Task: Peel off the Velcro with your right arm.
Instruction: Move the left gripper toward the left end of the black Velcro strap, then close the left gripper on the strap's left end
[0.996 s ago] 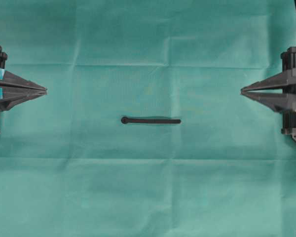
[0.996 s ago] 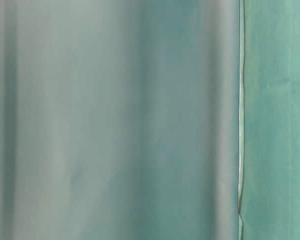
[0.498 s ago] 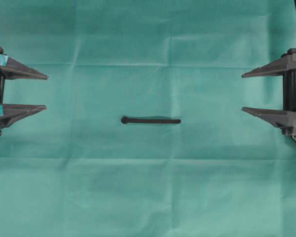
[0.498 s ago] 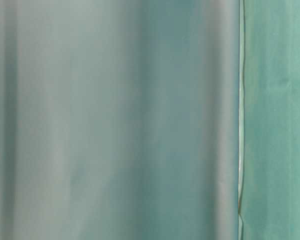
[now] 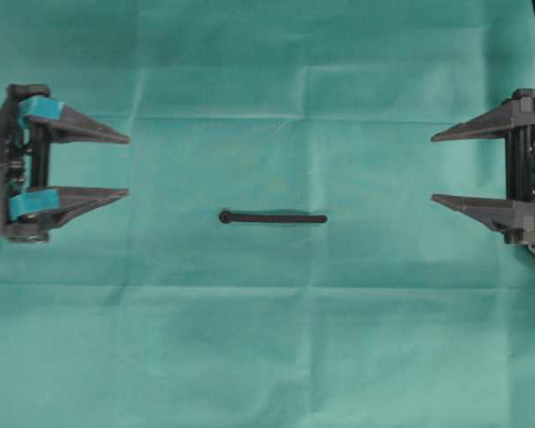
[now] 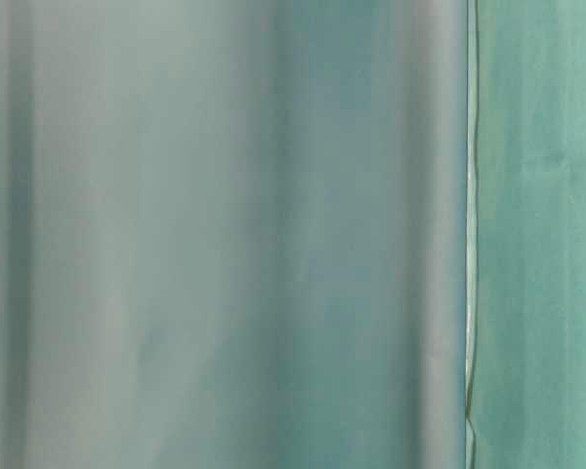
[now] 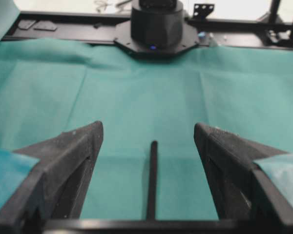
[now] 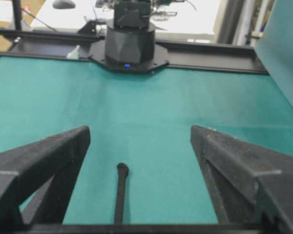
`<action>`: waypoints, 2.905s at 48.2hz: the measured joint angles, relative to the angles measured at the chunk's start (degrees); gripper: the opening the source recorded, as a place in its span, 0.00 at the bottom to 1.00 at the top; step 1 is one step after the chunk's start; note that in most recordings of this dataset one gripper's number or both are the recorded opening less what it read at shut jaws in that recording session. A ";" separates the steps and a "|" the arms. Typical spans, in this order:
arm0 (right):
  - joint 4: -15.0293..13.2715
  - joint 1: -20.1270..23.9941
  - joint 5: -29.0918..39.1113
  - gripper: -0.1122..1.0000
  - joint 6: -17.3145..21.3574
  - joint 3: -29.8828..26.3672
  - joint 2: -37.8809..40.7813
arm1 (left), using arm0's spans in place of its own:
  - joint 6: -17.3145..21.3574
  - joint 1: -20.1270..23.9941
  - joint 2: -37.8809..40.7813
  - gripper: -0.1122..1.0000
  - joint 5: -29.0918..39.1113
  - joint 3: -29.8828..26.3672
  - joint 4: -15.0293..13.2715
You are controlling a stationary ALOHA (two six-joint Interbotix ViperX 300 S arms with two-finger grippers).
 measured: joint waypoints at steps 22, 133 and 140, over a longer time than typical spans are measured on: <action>0.00 0.00 -0.35 0.78 0.09 0.18 0.09 | 0.18 0.97 14.68 0.81 -1.23 -9.76 0.00; -0.09 0.00 -2.29 0.78 1.05 2.99 -0.44 | 0.09 -0.44 48.08 0.81 29.88 -35.60 0.00; -0.18 -0.09 -2.29 0.78 1.05 3.25 -0.44 | 0.18 -0.44 49.66 0.81 28.21 -35.60 0.00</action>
